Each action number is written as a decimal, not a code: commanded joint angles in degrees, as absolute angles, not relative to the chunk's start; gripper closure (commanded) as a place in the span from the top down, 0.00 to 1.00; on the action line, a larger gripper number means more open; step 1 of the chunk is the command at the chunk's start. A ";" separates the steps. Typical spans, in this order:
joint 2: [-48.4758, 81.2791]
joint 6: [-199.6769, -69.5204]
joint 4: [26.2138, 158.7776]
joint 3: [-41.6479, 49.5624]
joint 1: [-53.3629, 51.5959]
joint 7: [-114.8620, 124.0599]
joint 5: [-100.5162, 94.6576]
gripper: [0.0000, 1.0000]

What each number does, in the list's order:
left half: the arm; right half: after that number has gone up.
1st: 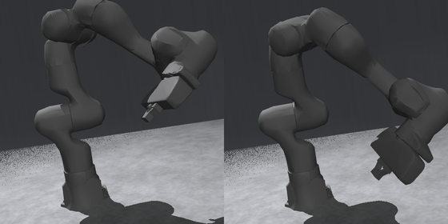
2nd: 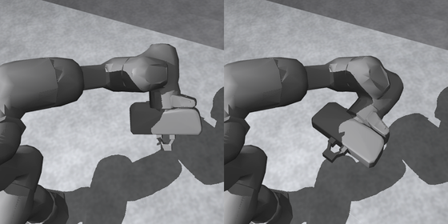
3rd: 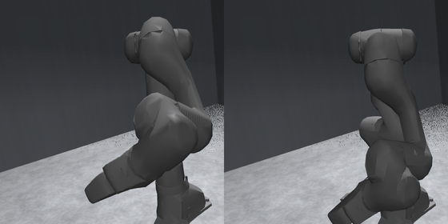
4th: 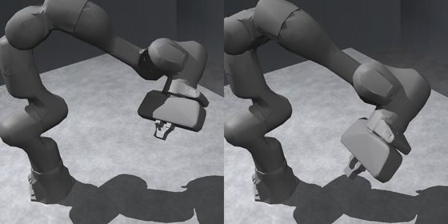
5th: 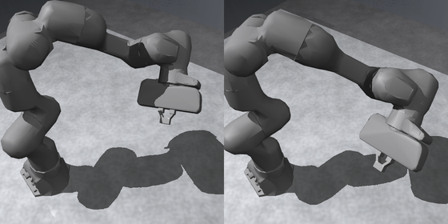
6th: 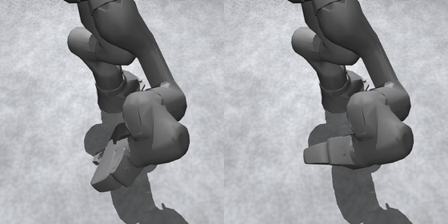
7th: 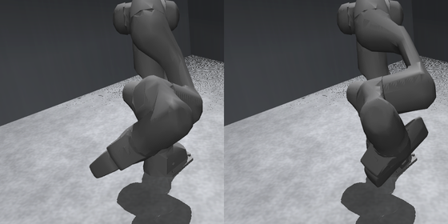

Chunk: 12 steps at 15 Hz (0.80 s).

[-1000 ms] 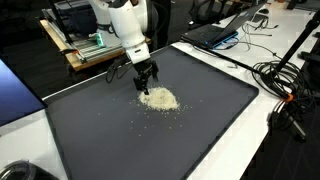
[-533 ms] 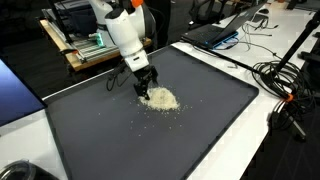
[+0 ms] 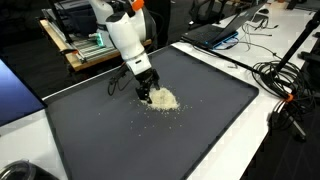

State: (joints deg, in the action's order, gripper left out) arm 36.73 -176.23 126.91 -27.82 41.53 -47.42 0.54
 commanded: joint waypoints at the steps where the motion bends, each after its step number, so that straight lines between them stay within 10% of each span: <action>1: 37.75 -176.49 125.23 -26.14 40.01 -45.60 -1.79 0.69; 10: 36.55 -175.39 124.92 -23.72 37.22 -45.48 -3.33 0.04; 12: 36.24 -175.32 125.13 -23.47 36.90 -45.71 -3.76 0.02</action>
State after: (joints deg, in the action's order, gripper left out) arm 36.71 -176.20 125.30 -24.69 37.97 -46.83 -1.64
